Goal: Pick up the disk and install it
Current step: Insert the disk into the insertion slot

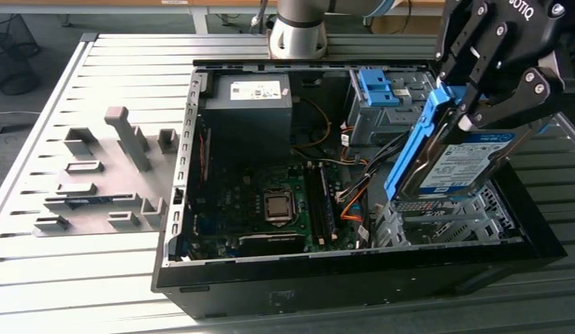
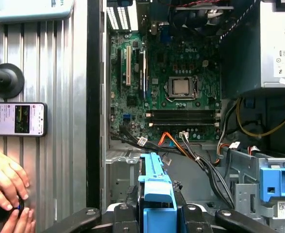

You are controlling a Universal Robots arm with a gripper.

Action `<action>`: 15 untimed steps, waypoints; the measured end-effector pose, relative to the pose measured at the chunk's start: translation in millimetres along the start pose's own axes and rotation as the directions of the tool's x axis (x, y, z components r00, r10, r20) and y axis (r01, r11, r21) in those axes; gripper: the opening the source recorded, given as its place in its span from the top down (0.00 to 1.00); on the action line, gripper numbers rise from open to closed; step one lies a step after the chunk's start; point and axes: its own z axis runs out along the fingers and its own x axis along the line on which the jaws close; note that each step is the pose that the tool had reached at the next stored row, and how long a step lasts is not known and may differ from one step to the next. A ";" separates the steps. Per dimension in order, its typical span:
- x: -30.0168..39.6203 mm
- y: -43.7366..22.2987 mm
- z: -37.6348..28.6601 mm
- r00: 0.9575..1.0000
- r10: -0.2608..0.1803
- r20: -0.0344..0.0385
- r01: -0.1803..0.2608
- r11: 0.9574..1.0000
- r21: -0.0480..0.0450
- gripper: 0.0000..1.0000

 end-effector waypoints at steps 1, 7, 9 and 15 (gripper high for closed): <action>0.0 -1.0 0.4 1.000 0.000 0.000 0.000 1.000 0.000 0.64; -0.4 -10.9 5.6 1.000 -0.003 0.000 0.003 1.000 0.000 0.64; -0.4 -12.2 7.8 1.000 -0.008 0.000 0.008 1.000 0.000 0.64; 1.5 -15.3 13.7 1.000 -0.009 0.000 0.009 1.000 0.000 0.64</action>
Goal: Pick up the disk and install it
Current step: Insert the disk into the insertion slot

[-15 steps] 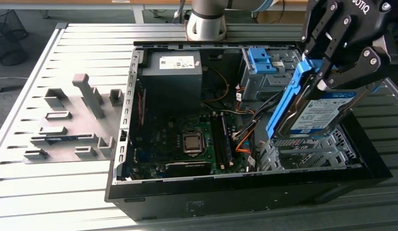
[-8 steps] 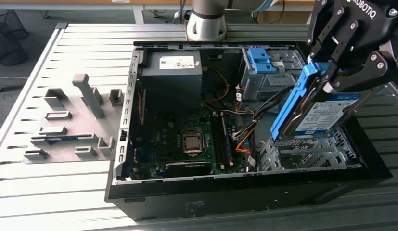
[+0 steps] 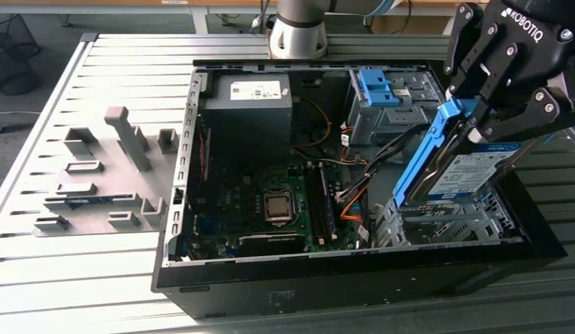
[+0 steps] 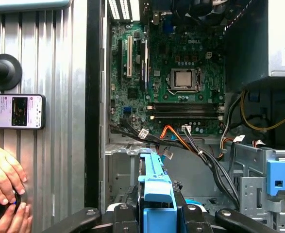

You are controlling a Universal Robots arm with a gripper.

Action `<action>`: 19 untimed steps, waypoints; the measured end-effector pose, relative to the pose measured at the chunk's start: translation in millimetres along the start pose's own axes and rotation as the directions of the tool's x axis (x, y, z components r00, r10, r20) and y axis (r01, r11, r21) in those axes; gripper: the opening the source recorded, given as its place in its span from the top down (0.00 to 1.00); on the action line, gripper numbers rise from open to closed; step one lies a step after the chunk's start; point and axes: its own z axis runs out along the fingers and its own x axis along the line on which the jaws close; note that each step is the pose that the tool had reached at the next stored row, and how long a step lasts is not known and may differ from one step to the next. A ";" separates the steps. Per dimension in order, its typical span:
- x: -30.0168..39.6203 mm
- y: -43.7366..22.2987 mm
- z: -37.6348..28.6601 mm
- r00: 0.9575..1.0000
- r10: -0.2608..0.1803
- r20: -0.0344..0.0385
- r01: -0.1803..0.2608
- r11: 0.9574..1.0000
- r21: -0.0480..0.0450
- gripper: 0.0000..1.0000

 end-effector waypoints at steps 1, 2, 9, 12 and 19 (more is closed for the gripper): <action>0.0 -0.4 0.6 1.000 -0.003 0.000 0.003 1.000 0.000 0.64; 0.2 -0.5 1.4 1.000 -0.006 0.000 0.006 1.000 0.000 0.64; 1.0 -1.3 5.7 1.000 -0.007 0.001 0.007 1.000 0.000 0.64; 1.1 -2.0 6.1 1.000 -0.007 -0.001 0.007 1.000 0.000 0.64; 2.4 -3.2 6.6 1.000 0.004 -0.004 -0.004 1.000 0.000 0.64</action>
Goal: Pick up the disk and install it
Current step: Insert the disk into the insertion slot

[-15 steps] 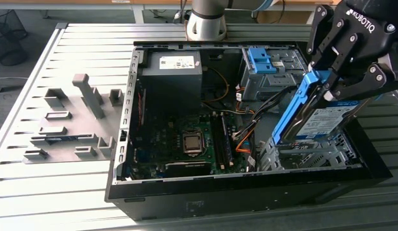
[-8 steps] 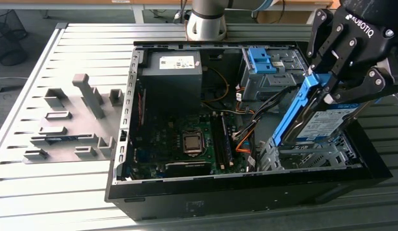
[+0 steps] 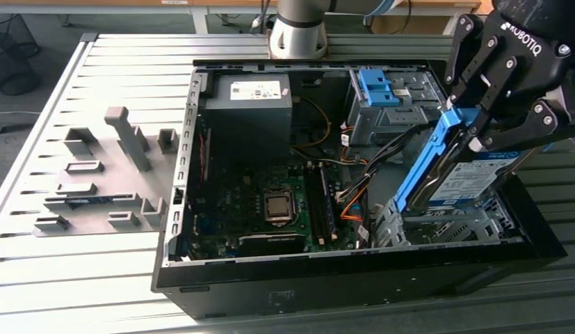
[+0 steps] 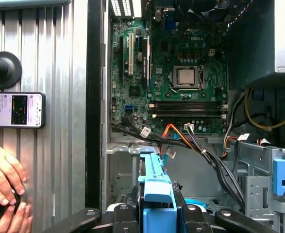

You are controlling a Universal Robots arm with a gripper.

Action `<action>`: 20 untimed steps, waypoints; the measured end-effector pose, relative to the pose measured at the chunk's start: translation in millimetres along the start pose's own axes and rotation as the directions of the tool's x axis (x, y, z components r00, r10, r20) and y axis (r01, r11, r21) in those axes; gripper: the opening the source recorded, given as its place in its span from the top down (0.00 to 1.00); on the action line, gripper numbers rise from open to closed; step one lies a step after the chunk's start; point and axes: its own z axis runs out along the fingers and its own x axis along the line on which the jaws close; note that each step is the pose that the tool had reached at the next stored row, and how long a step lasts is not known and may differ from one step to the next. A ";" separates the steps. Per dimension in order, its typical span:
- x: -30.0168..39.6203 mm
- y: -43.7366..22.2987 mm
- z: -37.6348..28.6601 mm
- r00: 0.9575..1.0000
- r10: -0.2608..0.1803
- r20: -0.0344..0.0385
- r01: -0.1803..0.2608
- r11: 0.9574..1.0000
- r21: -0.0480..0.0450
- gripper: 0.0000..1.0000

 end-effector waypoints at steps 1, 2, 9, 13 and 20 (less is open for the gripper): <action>0.4 -0.1 0.1 1.000 0.002 0.000 -0.002 1.000 0.000 0.64; 0.8 -0.2 0.3 1.000 0.004 0.000 -0.004 1.000 0.000 0.64; 1.5 -0.6 3.0 1.000 0.009 -0.001 -0.009 1.000 0.000 0.64; 1.4 -0.8 6.2 1.000 0.009 -0.001 -0.009 1.000 0.000 0.64; 1.2 -1.2 17.0 1.000 0.009 -0.001 -0.009 1.000 0.000 0.64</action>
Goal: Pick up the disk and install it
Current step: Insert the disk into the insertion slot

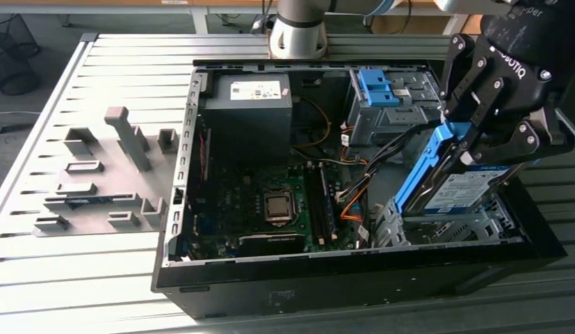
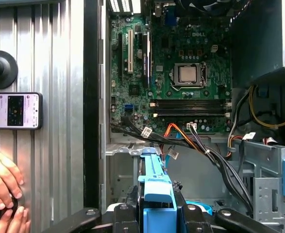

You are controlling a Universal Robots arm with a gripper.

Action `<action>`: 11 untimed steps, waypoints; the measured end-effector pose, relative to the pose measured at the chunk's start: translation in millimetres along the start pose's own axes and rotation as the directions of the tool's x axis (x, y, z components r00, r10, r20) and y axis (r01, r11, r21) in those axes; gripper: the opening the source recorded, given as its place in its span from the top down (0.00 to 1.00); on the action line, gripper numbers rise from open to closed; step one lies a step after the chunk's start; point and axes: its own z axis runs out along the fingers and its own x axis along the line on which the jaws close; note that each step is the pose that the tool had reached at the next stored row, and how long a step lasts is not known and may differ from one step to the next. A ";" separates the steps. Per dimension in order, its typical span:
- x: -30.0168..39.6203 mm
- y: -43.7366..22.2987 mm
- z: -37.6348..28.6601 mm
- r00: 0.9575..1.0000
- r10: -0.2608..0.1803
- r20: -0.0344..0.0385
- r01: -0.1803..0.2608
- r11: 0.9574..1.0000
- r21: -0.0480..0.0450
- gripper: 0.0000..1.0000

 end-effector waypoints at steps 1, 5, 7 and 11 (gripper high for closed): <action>0.0 -0.1 1.8 1.000 0.000 0.000 0.000 1.000 0.000 0.64; -0.2 -0.4 9.1 1.000 0.000 0.000 0.000 1.000 0.000 0.64; -0.3 -0.5 12.8 1.000 0.000 0.000 0.000 1.000 0.000 0.64; -0.5 -0.9 19.9 1.000 0.000 0.000 0.000 1.000 0.000 0.64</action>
